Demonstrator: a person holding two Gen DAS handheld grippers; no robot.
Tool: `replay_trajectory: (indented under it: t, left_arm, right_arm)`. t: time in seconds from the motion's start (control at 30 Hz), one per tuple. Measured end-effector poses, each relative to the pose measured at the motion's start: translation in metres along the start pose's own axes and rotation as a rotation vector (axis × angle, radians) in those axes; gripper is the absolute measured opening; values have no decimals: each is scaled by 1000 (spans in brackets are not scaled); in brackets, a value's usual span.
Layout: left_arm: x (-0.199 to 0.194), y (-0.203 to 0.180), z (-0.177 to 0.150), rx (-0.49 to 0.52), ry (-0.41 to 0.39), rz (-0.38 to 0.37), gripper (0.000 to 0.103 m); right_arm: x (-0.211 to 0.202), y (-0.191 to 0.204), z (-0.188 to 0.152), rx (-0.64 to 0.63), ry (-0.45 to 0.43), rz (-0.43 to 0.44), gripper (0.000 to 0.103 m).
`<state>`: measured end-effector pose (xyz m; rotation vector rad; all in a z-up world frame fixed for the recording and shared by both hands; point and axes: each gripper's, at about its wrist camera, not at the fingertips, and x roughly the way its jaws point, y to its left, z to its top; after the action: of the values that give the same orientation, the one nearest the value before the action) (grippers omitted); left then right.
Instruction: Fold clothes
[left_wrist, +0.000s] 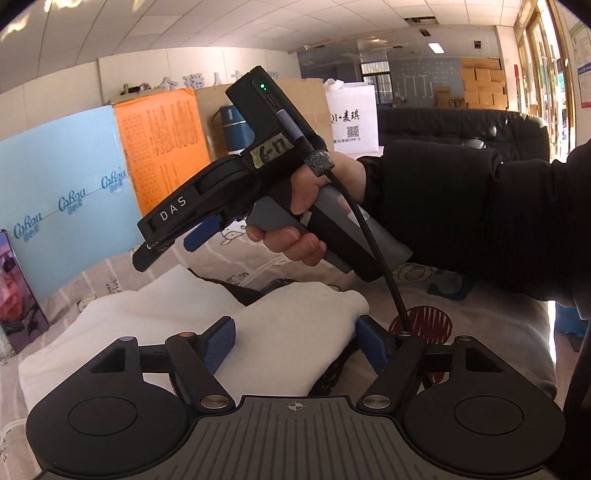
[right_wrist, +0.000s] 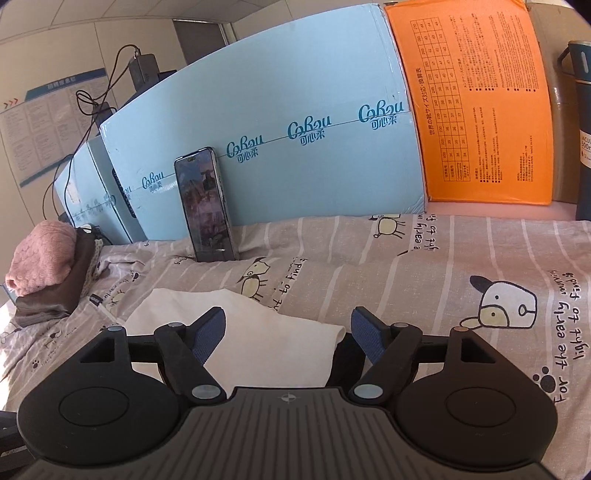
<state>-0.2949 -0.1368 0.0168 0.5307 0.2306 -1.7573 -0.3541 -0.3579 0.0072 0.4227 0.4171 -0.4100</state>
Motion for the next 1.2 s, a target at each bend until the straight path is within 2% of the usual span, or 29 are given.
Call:
replay_trajectory:
  t: [0.07,0.1,0.27,0.4,0.6,0.77,0.97,1.07,1.2]
  left_arm:
    - [-2,4,1,-43,-9,29,54]
    - [-3,6,1,-64,-13,43,52]
    - [-3,11,0,-136,-27,35,48]
    - [6,10,4,-155,-27,9,38]
    - [-5,32,0,-273,-56,8,38]
    - [-3,41,0,-292,-45,21,38]
    - [12,28,-2,-247,2,-8,36]
    - [12,35,-5,-287,6,-29,34]
    - [11,31,-6,-266,1,-49,33]
  right_arm:
    - [9,-1,0,-6,12,-7,73]
    - [14,-3,0,-3,19,-16,73]
    - [33,-7,0,-6,69,-9,73]
    - [36,-3,0,-25,78,15,73]
    - [30,-3,0,-37,83,49,74]
    - [31,-6,-1,-34,95,57,74]
    - [42,-5,0,-51,113,59,75]
    - [44,-4,0,-61,114,60,75]
    - [41,-5,-1,-77,117,52,73]
